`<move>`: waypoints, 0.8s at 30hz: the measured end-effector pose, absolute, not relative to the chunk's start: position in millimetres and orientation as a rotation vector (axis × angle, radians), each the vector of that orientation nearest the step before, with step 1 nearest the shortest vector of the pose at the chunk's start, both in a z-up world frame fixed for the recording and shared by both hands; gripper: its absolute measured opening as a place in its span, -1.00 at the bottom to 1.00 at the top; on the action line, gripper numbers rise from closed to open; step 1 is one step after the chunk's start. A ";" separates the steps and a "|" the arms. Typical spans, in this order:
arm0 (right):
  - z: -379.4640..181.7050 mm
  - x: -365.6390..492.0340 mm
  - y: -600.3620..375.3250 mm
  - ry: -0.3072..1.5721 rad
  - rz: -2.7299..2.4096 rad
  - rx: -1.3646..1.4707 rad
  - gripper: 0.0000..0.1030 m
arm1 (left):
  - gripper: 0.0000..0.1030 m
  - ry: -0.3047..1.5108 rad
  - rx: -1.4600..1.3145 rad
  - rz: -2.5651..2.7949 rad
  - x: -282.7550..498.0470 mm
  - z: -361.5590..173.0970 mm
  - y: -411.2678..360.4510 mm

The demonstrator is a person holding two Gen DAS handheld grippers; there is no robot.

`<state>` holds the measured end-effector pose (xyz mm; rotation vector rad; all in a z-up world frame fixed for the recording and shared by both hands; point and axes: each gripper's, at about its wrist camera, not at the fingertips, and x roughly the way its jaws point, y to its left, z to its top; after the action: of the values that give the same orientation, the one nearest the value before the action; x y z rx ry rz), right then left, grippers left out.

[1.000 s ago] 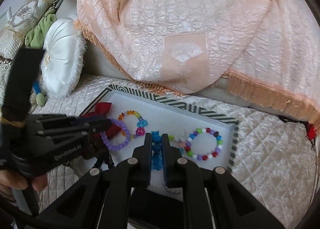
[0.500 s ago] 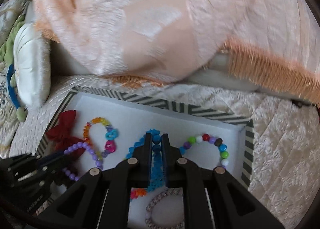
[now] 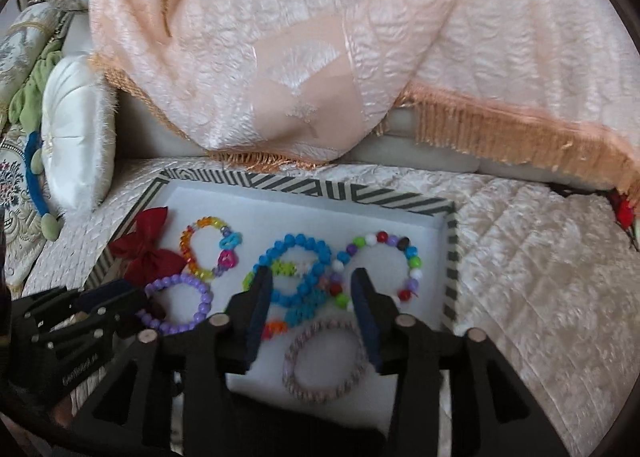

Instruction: Organize jewelry

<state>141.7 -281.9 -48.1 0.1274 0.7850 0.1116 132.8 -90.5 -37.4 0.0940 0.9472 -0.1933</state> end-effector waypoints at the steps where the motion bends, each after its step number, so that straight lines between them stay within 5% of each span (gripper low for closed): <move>1: -46.3 133.1 -282.8 0.773 0.105 0.126 -0.12 | -0.68 0.939 0.090 -0.189 128.1 -34.9 -89.2; 24: -14.0 19.9 -245.3 0.677 -0.023 0.099 0.27 | -0.68 0.764 0.042 -0.137 36.7 16.7 -83.5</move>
<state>19.9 -245.3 -14.0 0.0988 0.6771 -0.0231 36.7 -83.5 16.7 0.0422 0.7636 -0.1369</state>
